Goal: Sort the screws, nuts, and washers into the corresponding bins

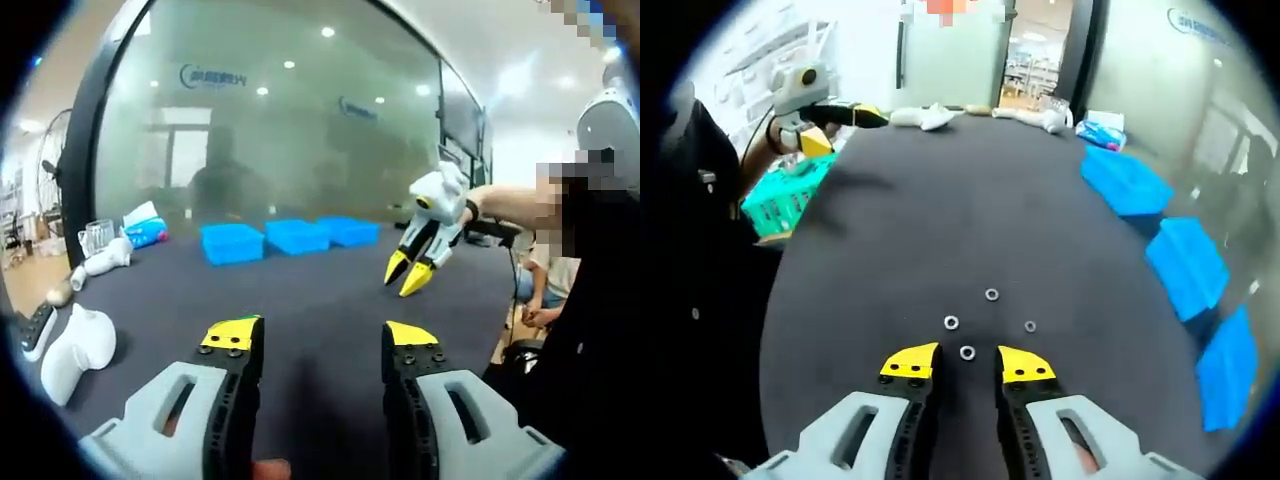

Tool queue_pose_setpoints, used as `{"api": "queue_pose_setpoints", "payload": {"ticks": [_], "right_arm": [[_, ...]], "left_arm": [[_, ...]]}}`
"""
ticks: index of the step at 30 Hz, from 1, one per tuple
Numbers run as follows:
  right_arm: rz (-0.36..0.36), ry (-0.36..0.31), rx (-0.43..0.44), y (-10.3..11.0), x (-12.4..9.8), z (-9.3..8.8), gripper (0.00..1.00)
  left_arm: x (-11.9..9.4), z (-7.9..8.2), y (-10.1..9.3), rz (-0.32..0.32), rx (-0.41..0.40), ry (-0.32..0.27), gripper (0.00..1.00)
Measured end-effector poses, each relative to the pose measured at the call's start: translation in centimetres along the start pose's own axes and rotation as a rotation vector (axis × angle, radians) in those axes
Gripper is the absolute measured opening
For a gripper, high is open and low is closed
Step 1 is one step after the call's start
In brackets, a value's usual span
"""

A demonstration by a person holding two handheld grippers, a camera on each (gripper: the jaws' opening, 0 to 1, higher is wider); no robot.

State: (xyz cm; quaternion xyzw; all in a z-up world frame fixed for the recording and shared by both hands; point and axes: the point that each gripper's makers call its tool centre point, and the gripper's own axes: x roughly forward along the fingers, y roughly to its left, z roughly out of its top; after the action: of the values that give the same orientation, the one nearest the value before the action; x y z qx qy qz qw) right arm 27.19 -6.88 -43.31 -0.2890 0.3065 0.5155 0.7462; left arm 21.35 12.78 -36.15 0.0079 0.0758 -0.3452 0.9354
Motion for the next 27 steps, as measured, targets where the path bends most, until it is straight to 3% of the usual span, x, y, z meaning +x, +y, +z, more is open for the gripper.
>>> {"api": "queue_pose_setpoints", "payload": {"ticks": [13, 17, 27], "right_arm": [[0.012, -0.012, 0.053, -0.02, 0.44, -0.32, 0.04], [-0.001, -0.010, 0.031, 0.20, 0.43, -0.27, 0.04], [-0.025, -0.092, 0.077, 0.22, -0.22, -0.32, 0.03]], "left_arm": [[-0.18, 0.14, 0.06, 0.009, 0.003, 0.003, 0.46], [-0.09, 0.27, 0.03, 0.009, 0.003, 0.000, 0.46], [-0.03, 0.50, 0.51, 0.034, -0.014, -0.010, 0.45]]}}
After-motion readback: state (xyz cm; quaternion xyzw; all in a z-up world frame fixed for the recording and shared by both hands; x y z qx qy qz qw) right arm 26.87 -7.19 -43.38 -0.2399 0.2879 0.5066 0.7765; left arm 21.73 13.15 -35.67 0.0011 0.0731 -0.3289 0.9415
